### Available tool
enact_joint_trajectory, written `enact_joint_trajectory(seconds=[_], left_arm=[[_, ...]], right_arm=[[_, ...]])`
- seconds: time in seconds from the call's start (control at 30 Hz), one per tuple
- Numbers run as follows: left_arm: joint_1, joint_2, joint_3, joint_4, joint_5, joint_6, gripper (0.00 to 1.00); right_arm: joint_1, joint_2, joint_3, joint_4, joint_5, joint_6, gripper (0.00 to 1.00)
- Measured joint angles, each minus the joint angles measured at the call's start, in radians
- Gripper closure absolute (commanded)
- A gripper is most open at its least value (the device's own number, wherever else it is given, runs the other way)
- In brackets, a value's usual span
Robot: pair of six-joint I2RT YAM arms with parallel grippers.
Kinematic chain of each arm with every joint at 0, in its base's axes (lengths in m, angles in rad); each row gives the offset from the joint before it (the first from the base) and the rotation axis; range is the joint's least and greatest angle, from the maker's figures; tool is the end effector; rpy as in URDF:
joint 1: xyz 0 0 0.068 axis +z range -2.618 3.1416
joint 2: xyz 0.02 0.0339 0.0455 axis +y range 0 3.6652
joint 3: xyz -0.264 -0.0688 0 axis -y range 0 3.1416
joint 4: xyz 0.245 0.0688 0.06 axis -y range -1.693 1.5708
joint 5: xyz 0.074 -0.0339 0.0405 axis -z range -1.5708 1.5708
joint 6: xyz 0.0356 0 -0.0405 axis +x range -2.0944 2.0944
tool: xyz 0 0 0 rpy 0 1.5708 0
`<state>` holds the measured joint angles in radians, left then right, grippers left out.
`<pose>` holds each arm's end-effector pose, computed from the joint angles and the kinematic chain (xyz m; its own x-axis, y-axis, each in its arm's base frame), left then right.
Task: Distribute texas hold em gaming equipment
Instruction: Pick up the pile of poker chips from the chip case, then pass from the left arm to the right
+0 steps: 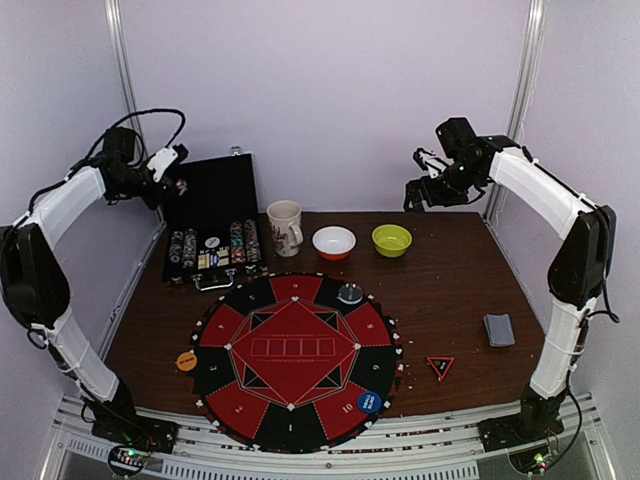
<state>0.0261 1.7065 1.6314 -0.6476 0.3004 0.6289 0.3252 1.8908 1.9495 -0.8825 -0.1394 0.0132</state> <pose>0.3857 -0.0005 0.3451 -0.4188 0.5512 -0.7217 0.5482 0.7870 0.2829 0.3948 0.1383 0.3582 -0.7006 -0.2224 -0.6780 -0.3966 0.9112 0.1109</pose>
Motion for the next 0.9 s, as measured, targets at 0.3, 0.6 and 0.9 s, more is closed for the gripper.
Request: enact_joint_trajectory(seconds=[0.3, 0.6, 0.9], left_arm=[[-0.344, -0.204, -0.169, 0.285, 0.315, -0.368, 1.0], [-0.569, -0.304, -0.413, 0.492, 0.542, -0.451, 1.0], [-0.577, -0.327, -0.442, 0.543, 0.604, -0.459, 1.0]], right_arm=[[0.233, -0.012, 0.076, 0.034, -0.101, -0.04, 0.1], [0.431, -0.053, -0.008, 0.267, -0.414, -0.06, 0.34], [0.493, -0.056, -0.056, 0.344, -0.509, -0.111, 0.61]])
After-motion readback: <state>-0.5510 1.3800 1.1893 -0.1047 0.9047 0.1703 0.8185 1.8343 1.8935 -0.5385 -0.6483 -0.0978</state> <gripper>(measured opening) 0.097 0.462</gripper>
